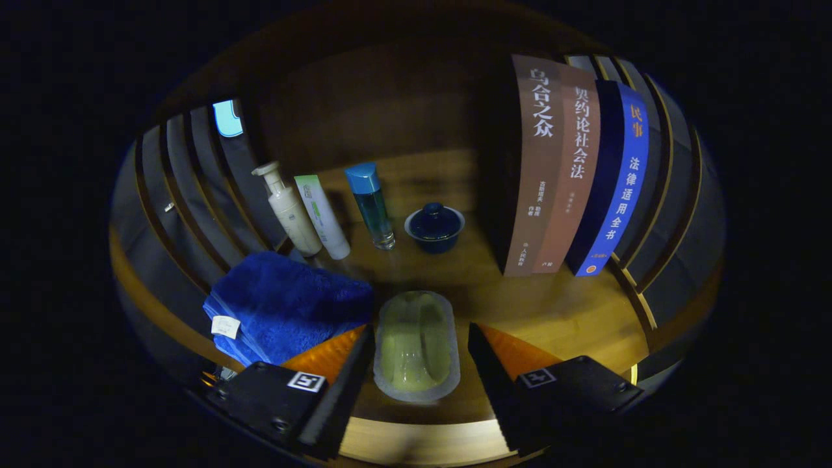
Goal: Pull open the drawer, take out the items inside it, and place them on the countertop above the cabinet.
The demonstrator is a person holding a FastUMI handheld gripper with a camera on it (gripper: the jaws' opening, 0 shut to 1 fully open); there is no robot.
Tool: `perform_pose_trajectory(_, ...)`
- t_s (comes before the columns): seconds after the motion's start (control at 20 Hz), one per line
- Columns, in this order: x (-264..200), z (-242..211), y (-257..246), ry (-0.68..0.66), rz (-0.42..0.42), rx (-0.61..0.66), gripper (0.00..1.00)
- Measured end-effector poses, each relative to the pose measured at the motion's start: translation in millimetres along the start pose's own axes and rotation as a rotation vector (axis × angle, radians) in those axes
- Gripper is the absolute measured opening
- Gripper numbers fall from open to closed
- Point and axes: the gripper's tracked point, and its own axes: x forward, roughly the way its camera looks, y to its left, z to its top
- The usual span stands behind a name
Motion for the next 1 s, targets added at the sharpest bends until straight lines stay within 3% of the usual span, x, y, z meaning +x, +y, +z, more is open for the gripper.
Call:
perform_pose_trajectory(0.05, -6.0, 0.5, 0.9, -0.009, 0.006, 0.000, 1.00)
perform_pose_trajectory(0.25, -57.7, 0.3, 9.7, -0.131, 0.041, 0.021, 0.99)
perform_pose_trajectory(0.45, -138.9, -3.0, 14.5, -0.351, 0.083, 0.061, 0.99)
perform_pose_trajectory(0.55, -182.5, -11.6, 11.0, -0.443, 0.065, 0.052, 0.99)
perform_pose_trajectory(0.8, -260.8, -52.8, 14.8, -0.600, 0.045, -0.020, 0.99)
perform_pose_trajectory(1.0, -281.5, -111.3, 10.9, -0.645, -0.014, -0.061, 0.98)
